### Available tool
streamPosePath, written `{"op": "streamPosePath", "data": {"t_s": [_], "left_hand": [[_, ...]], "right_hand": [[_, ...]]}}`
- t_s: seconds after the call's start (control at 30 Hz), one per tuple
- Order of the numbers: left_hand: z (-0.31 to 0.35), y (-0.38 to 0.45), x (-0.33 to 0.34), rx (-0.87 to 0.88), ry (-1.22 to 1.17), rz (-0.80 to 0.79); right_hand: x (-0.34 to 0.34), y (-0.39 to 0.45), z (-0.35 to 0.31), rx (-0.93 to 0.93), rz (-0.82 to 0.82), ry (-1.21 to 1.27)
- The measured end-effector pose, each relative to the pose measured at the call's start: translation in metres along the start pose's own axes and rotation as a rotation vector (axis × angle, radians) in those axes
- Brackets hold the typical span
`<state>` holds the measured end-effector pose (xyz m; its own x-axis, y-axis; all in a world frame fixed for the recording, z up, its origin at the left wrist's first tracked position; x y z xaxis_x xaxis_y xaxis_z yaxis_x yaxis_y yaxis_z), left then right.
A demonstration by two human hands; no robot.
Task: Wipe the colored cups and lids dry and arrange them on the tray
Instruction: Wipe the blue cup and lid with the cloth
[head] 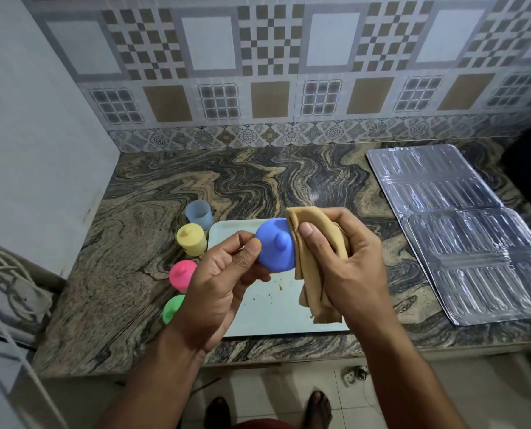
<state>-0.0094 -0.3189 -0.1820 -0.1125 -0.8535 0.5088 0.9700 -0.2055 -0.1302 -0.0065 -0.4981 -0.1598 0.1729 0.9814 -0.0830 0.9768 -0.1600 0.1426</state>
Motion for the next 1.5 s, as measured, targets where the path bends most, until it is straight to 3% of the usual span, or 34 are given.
{"op": "streamPosePath", "data": {"t_s": [0.2,0.3,0.53,0.67,0.8,0.97,1.17,1.37,1.5], "left_hand": [[-0.005,-0.002,0.024,0.075,-0.016,0.013],[-0.008,-0.004,0.033,0.157,0.017,0.123],[0.001,-0.005,0.031,0.224,0.046,0.099],[0.006,-0.005,0.028,0.306,0.231,0.068],[0.008,-0.003,0.017,0.327,0.36,0.056],[0.007,0.002,0.006,0.283,0.321,0.126],[0.007,0.003,0.003,0.165,0.003,0.083],[0.001,0.0,0.02,0.147,-0.098,-0.05],[0.006,0.002,0.02,0.157,0.023,-0.113]], "right_hand": [[0.004,-0.008,0.003,-0.053,0.193,0.044],[0.009,-0.016,-0.005,-0.103,0.254,0.095],[-0.002,-0.016,-0.007,-0.149,0.241,0.016],[-0.008,-0.011,-0.007,-0.205,0.161,-0.131],[-0.005,-0.011,-0.02,-0.319,-0.033,-0.252],[-0.008,-0.016,-0.033,-0.487,-0.161,-0.353],[-0.02,-0.014,-0.012,-0.105,0.029,0.036],[-0.002,-0.015,-0.01,-0.091,0.072,0.03],[0.001,-0.012,-0.013,-0.127,0.119,-0.012]]}}
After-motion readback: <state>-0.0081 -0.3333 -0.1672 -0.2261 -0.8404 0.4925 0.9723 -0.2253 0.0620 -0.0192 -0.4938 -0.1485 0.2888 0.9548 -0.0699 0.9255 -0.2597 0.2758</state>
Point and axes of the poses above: each hand's wrist, its own y-axis towards the middle knuckle, its own x-axis out of the palm, z = x × y, the point moved 5 cm from there along y, towards the middle knuckle, and after that the axes turned 5 degrees about -y, right-handed, at the moved point
